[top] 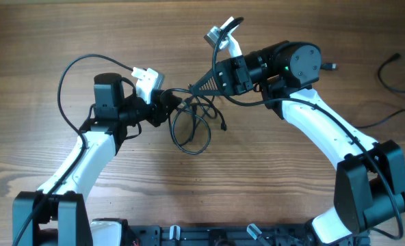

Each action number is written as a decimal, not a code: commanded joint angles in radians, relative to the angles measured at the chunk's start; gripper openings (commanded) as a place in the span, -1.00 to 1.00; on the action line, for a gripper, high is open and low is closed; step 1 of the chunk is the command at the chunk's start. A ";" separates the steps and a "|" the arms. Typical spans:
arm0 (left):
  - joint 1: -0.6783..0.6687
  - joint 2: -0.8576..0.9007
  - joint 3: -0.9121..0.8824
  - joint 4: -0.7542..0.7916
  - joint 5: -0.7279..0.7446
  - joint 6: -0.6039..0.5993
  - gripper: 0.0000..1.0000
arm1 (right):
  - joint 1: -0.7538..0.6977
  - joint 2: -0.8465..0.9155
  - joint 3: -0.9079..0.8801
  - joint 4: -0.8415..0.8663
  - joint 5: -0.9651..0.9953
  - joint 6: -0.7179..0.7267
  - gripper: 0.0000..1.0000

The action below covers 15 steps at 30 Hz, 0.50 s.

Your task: Untangle cables

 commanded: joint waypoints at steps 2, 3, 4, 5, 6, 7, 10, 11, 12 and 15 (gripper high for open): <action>0.047 0.002 -0.005 -0.019 -0.179 -0.183 -0.52 | -0.006 -0.007 0.003 0.008 -0.061 0.002 -0.91; 0.075 0.002 -0.005 -0.045 -0.275 -0.256 -0.60 | -0.013 -0.007 0.003 0.008 -0.061 0.002 -0.91; 0.108 0.002 -0.005 -0.085 -0.390 -0.353 -0.77 | -0.023 -0.007 0.003 0.008 -0.061 0.003 -0.91; 0.134 0.002 -0.005 -0.117 -0.464 -0.415 -0.81 | -0.032 -0.007 0.003 0.008 -0.061 0.002 -0.91; 0.161 0.002 -0.005 -0.155 -0.544 -0.481 -0.82 | -0.040 -0.007 0.003 0.008 -0.061 0.003 -0.91; 0.196 0.002 -0.005 -0.201 -0.626 -0.552 -0.82 | -0.051 -0.007 0.003 0.008 -0.061 0.002 -0.91; 0.300 0.002 -0.005 -0.306 -0.729 -0.658 -0.87 | -0.082 -0.007 0.003 0.008 -0.061 0.002 -0.92; 0.320 0.002 -0.006 -0.317 -0.729 -0.658 -0.88 | -0.090 -0.007 0.003 0.008 -0.061 0.003 -0.91; 0.346 0.002 -0.006 -0.331 -0.729 -0.658 -0.89 | -0.100 -0.007 0.003 0.008 -0.061 0.002 -0.92; 0.435 0.002 -0.006 -0.367 -0.729 -0.699 -0.92 | -0.144 -0.007 0.003 0.008 -0.061 0.002 -0.91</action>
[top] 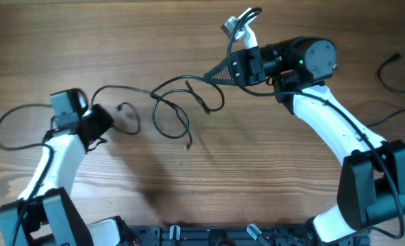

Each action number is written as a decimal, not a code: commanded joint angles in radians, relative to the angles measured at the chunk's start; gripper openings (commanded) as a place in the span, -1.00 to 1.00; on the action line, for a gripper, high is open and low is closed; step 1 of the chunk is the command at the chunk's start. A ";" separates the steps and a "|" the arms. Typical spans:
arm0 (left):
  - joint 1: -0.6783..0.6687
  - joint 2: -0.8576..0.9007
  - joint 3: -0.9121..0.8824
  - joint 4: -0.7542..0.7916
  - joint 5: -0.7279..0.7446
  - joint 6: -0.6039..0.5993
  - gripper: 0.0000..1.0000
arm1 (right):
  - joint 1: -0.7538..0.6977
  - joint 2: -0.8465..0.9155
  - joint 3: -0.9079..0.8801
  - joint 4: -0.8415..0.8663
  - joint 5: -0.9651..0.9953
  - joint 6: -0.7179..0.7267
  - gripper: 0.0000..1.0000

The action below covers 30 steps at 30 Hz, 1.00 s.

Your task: Untangle cables

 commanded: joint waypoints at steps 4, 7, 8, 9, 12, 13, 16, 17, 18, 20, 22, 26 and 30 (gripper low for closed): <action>0.175 0.002 -0.006 -0.044 -0.080 -0.142 -0.92 | -0.148 -0.007 0.003 0.008 -0.062 -0.008 -0.91; 0.225 0.002 -0.006 -0.048 -0.080 -0.162 -0.92 | -0.245 -0.005 0.003 0.005 -0.063 -0.081 -0.92; 0.240 0.002 -0.007 -0.050 -0.080 -0.168 -0.91 | -0.282 -0.003 -0.001 -0.008 -0.062 -0.085 -0.91; 0.252 0.002 -0.008 -0.050 -0.080 -0.167 -0.92 | -0.309 -0.003 -0.006 -0.016 -0.063 -0.086 -0.92; 0.275 0.002 -0.018 -0.048 -0.080 -0.168 -0.91 | -0.405 -0.001 -0.045 -0.065 -0.062 -0.142 -0.91; 0.280 0.002 -0.023 -0.045 -0.080 -0.168 -0.92 | -0.435 -0.001 -0.067 -0.090 -0.062 -0.169 -0.91; 0.286 0.002 -0.044 -0.026 -0.080 -0.168 -0.92 | -0.524 -0.001 -0.154 -0.215 -0.054 -0.274 -0.91; 0.286 0.002 -0.048 -0.024 -0.080 -0.168 -0.92 | -0.543 -0.001 -0.178 -0.252 -0.052 -0.303 -0.91; 0.286 0.002 -0.050 -0.024 -0.080 -0.171 -0.92 | -0.575 -0.001 -0.220 -0.314 -0.048 -0.367 -0.91; 0.286 0.002 -0.050 -0.014 -0.080 -0.199 -0.92 | -0.623 0.000 -0.269 -0.397 -0.036 -0.495 -0.92; 0.286 0.002 -0.050 -0.009 -0.084 -0.213 -0.92 | -0.668 0.000 -0.299 -0.480 0.001 -0.583 -0.91; 0.290 0.002 -0.050 -0.009 -0.134 -0.213 -0.91 | -0.771 0.000 -0.338 -0.729 0.150 -0.761 -0.91; 0.341 0.002 -0.050 -0.010 -0.159 -0.246 -0.92 | -0.824 0.000 -0.358 -0.984 0.300 -0.941 -0.91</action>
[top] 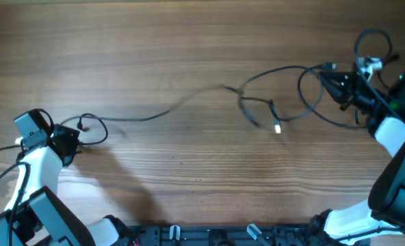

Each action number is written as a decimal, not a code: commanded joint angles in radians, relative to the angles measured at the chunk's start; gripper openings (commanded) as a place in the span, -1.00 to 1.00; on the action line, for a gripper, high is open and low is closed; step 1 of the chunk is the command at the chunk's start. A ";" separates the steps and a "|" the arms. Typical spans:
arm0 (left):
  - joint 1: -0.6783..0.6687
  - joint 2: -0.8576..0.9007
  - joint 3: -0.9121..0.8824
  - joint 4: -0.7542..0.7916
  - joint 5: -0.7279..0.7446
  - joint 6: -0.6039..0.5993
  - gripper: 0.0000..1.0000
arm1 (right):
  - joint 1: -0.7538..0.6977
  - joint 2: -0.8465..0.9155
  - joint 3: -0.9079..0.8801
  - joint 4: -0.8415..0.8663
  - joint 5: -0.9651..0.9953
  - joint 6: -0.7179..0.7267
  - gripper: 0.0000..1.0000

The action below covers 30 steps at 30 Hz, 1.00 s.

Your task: Untangle cables

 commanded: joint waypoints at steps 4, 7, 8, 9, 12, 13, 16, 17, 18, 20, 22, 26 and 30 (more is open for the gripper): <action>0.124 0.002 -0.007 -0.006 -0.054 -0.104 -0.92 | -0.023 -0.002 -0.012 -0.294 0.414 -0.345 -0.91; 0.128 0.002 -0.007 -0.006 0.052 -0.101 -0.92 | -0.020 -0.002 -0.013 -0.376 0.541 -0.419 -0.91; 0.120 0.002 -0.007 -0.006 0.078 -0.095 -0.92 | -0.017 -0.002 -0.013 -0.383 0.541 -0.428 -0.91; 0.108 0.002 -0.007 -0.005 0.095 -0.095 -0.92 | -0.010 -0.002 -0.013 -0.396 0.540 -0.444 -0.91; 0.015 0.002 -0.007 -0.001 0.142 -0.068 -0.92 | 0.031 -0.002 -0.013 -0.420 0.521 -0.483 -0.91; -0.021 0.002 -0.007 -0.001 0.142 -0.064 -0.92 | 0.046 -0.002 -0.013 -0.427 0.521 -0.500 -0.91; -0.161 0.002 -0.007 0.002 0.142 -0.042 -0.92 | 0.086 -0.002 -0.013 -0.428 0.562 -0.527 -0.88; -0.202 0.002 -0.007 0.003 0.141 -0.042 -0.91 | 0.097 -0.002 -0.013 -0.430 0.604 -0.526 -0.85; -0.257 0.002 -0.007 0.007 0.141 -0.042 -0.89 | 0.105 -0.002 -0.013 -0.430 0.641 -0.527 -0.81; -0.336 0.002 -0.007 0.019 0.141 -0.042 -0.88 | 0.108 -0.003 -0.011 -0.428 0.653 -0.517 -0.81; -0.399 0.002 -0.007 0.031 0.141 -0.042 -0.88 | 0.108 -0.004 0.014 -0.438 0.620 -0.512 -0.79; -0.490 0.002 -0.007 0.036 0.141 -0.042 -0.88 | 0.109 -0.020 0.151 -0.576 0.575 -0.525 -0.73; -0.572 0.002 -0.007 0.037 0.141 -0.042 -0.88 | 0.121 -0.035 0.290 -0.799 0.725 -0.600 -0.68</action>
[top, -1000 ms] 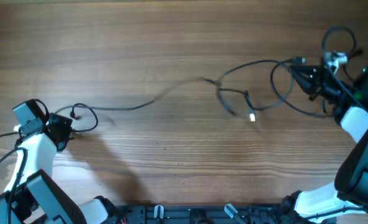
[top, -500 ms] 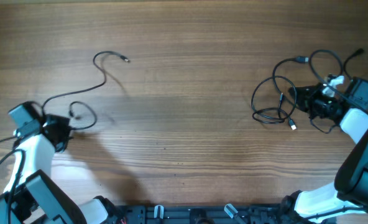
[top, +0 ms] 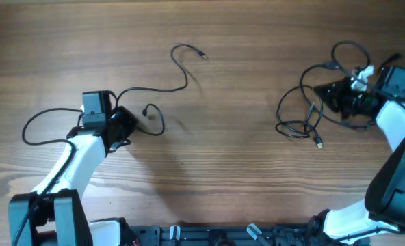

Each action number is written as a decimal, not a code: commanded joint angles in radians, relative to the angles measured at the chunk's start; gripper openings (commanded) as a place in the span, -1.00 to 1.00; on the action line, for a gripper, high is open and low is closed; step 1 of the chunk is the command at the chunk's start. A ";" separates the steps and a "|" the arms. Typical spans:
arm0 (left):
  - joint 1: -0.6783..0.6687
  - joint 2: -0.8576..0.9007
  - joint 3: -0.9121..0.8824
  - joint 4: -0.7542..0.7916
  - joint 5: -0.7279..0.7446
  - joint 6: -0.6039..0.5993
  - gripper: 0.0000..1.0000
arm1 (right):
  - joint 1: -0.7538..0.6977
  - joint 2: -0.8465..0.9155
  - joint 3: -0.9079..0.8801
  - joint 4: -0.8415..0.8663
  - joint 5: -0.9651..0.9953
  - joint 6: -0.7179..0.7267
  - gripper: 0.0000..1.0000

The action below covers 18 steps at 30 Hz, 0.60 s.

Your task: Untangle cables

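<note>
Two separate black cables lie on the wooden table (top: pixel 216 157). The left cable (top: pixel 178 85) runs from a loop at the far left, through my left gripper (top: pixel 125 125), and curls up to a free plug end near the top centre. My left gripper is shut on it. The right cable (top: pixel 295 123) is a loose bundle of loops with a white plug (top: pixel 360 70) and a small connector end hanging toward the front. My right gripper (top: pixel 334 96) is shut on that bundle at the far right. A wide gap of bare table separates the two cables.
A dark mounting rail (top: pixel 223 236) runs along the front edge between the two arm bases. Another black cable end (top: pixel 394 59) shows at the far right edge behind my right arm.
The strand stretched between the two grippers is gone: the cables now lie apart. My left gripper has moved right from the far left edge. The right bundle has dropped slack onto the table.
Both grippers first held one tangle at the table's centre. Then the left gripper was further left with the tangle stretching out. Then the grippers were at opposite edges with a thin strand between them. Now each gripper holds its own cable.
</note>
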 commanded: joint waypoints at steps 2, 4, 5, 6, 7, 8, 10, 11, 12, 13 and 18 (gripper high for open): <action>-0.087 0.002 -0.007 0.016 0.008 0.016 -0.88 | 0.027 -0.031 0.133 -0.169 0.163 -0.137 -0.66; -0.114 0.002 -0.007 0.034 0.008 0.016 -0.85 | 0.043 -0.031 0.161 -0.229 0.163 -0.183 -0.50; -0.130 0.002 -0.007 0.047 0.008 0.016 -0.84 | 0.058 -0.031 0.166 -0.257 0.163 -0.198 -0.33; -0.140 0.002 -0.007 0.054 0.008 0.016 -0.83 | 0.069 -0.031 0.166 -0.274 0.163 -0.207 -0.22; -0.151 0.002 -0.007 0.060 0.008 0.016 -0.83 | 0.085 -0.031 0.165 -0.302 0.171 -0.211 -0.11; -0.159 0.002 -0.007 0.060 0.008 0.016 -0.83 | 0.102 -0.031 0.165 -0.333 0.193 -0.213 -0.04; -0.167 0.002 -0.007 0.059 0.008 0.016 -0.83 | 0.127 -0.031 0.165 -0.369 0.249 -0.234 0.00; -0.172 0.002 -0.007 0.058 0.008 0.016 -0.82 | 0.149 -0.031 0.163 -0.388 0.320 -0.233 -0.01; -0.178 0.002 -0.007 0.058 0.008 0.016 -0.82 | 0.168 -0.031 0.157 -0.389 0.358 -0.231 -0.15; -0.184 0.002 -0.007 0.058 0.008 0.016 -0.82 | 0.183 -0.031 0.154 -0.389 0.370 -0.231 -0.59; -0.220 0.002 -0.007 0.059 0.009 0.016 -0.81 | 0.194 -0.031 0.281 -0.375 0.370 -0.198 -0.91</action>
